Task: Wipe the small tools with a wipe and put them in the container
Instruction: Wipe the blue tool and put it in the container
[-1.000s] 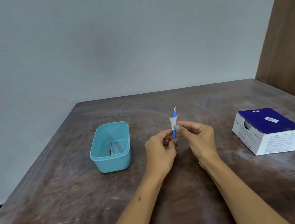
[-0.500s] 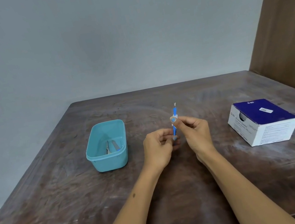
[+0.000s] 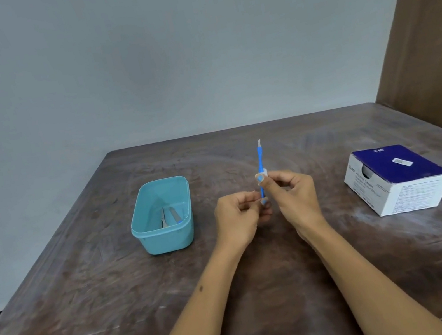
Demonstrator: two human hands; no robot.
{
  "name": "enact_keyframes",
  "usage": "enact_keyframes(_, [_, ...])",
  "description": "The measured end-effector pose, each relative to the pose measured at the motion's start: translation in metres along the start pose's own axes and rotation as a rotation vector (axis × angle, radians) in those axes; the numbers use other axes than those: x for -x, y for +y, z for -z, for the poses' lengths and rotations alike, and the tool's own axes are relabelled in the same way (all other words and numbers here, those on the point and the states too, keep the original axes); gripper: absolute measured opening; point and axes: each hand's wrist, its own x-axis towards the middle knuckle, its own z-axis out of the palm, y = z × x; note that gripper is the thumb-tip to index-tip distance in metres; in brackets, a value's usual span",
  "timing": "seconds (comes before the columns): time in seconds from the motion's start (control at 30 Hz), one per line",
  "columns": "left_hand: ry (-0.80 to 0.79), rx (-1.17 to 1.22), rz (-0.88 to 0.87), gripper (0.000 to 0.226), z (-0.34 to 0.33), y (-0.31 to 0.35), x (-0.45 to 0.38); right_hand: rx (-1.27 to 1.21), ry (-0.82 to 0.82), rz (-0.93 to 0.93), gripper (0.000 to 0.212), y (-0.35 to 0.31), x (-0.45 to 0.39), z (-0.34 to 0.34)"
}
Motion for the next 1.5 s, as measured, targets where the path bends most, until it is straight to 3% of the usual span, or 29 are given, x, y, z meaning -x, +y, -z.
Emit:
enact_keyframes(0.13, [-0.001,-0.005,-0.013,0.012,0.004,0.001,-0.001,0.062,-0.077,-0.036,0.004,0.003,0.0,0.0])
enact_keyframes(0.3, [-0.1,0.014,0.021,0.014,0.001,0.004,0.003,0.011,0.024,-0.004,0.003,0.0,-0.001,0.001])
enact_keyframes(0.5, [0.024,-0.016,-0.006,0.013,0.005,0.003,-0.002,0.132,-0.126,-0.041,0.007,0.008,-0.003,0.0])
enact_keyframes(0.7, [-0.024,-0.046,0.017,0.01,0.003,-0.001,-0.002,0.096,-0.022,0.002,0.006,0.009,-0.005,0.002])
enact_keyframes(0.87, [0.047,-0.087,-0.014,0.01,0.006,-0.002,-0.003,0.18,-0.137,-0.02,0.009,0.015,-0.004,0.0])
enact_keyframes(1.07, [0.053,-0.033,0.003,0.009,0.002,-0.002,-0.004,0.276,-0.09,0.075,0.007,0.018,-0.008,0.0])
enact_keyframes(1.2, [0.089,-0.031,-0.031,0.014,0.003,-0.001,-0.003,0.207,-0.155,0.05,0.026,0.015,-0.002,-0.004])
enact_keyframes(1.37, [0.085,-0.061,-0.047,0.014,0.003,-0.002,-0.004,0.199,-0.157,0.026,0.016,0.015,-0.005,-0.004])
enact_keyframes(1.5, [0.078,-0.045,-0.042,0.012,0.003,-0.002,-0.005,0.144,-0.047,0.029,0.04,0.012,-0.007,-0.003])
